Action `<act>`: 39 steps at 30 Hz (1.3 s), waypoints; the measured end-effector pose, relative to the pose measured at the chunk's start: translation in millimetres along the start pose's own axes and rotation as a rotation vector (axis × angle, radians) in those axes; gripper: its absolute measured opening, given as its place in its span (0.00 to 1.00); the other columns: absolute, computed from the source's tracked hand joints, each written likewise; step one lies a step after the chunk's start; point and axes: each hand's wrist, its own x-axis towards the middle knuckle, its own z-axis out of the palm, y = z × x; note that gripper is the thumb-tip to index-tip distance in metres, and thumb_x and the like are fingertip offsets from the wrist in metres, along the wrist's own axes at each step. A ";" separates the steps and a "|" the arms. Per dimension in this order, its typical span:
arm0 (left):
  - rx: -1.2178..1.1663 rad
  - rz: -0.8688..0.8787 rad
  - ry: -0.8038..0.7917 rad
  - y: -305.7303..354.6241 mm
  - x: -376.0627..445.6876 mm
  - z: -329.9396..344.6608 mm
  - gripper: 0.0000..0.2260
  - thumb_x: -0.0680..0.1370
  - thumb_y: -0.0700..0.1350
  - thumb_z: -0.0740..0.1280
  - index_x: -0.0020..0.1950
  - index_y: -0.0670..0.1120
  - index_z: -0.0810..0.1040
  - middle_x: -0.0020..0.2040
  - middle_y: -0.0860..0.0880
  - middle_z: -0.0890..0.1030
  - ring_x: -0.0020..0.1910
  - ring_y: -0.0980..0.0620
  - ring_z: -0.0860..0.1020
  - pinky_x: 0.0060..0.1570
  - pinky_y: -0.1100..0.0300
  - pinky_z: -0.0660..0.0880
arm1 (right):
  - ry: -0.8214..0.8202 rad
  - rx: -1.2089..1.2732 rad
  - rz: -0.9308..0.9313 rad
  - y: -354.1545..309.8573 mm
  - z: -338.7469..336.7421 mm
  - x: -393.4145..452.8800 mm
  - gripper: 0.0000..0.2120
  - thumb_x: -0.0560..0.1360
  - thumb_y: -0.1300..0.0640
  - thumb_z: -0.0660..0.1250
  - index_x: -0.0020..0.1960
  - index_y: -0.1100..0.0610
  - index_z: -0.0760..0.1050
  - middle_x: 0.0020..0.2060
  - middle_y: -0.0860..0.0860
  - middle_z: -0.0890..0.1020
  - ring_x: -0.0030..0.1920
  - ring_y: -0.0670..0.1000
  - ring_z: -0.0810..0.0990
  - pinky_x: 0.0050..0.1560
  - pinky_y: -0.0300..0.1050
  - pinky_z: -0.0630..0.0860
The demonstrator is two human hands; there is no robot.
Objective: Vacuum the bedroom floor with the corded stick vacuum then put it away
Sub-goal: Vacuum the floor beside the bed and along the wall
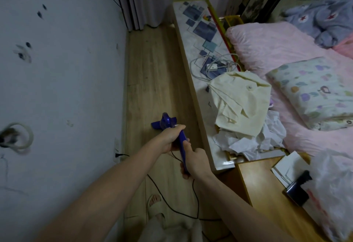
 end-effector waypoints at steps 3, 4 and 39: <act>0.014 0.019 0.003 23.2 24.7 -13.6 0.13 0.79 0.50 0.65 0.55 0.40 0.75 0.41 0.43 0.82 0.40 0.47 0.82 0.53 0.50 0.80 | 0.003 -0.003 -0.011 -15.8 14.2 30.1 0.19 0.82 0.48 0.55 0.41 0.61 0.71 0.27 0.52 0.74 0.22 0.47 0.70 0.21 0.36 0.68; 0.019 0.027 0.005 31.7 34.3 -19.0 0.13 0.79 0.50 0.65 0.56 0.40 0.75 0.41 0.42 0.82 0.40 0.47 0.82 0.52 0.50 0.80 | 0.008 0.001 -0.016 -21.5 19.9 40.8 0.19 0.82 0.48 0.55 0.42 0.61 0.71 0.27 0.52 0.74 0.22 0.46 0.70 0.21 0.36 0.68; 0.035 0.064 0.061 113.9 132.6 -70.9 0.14 0.80 0.51 0.64 0.56 0.41 0.74 0.40 0.44 0.81 0.36 0.49 0.81 0.44 0.54 0.81 | 0.053 -0.201 -0.017 -72.2 77.3 175.1 0.20 0.82 0.43 0.51 0.46 0.59 0.70 0.32 0.53 0.75 0.25 0.47 0.72 0.26 0.38 0.71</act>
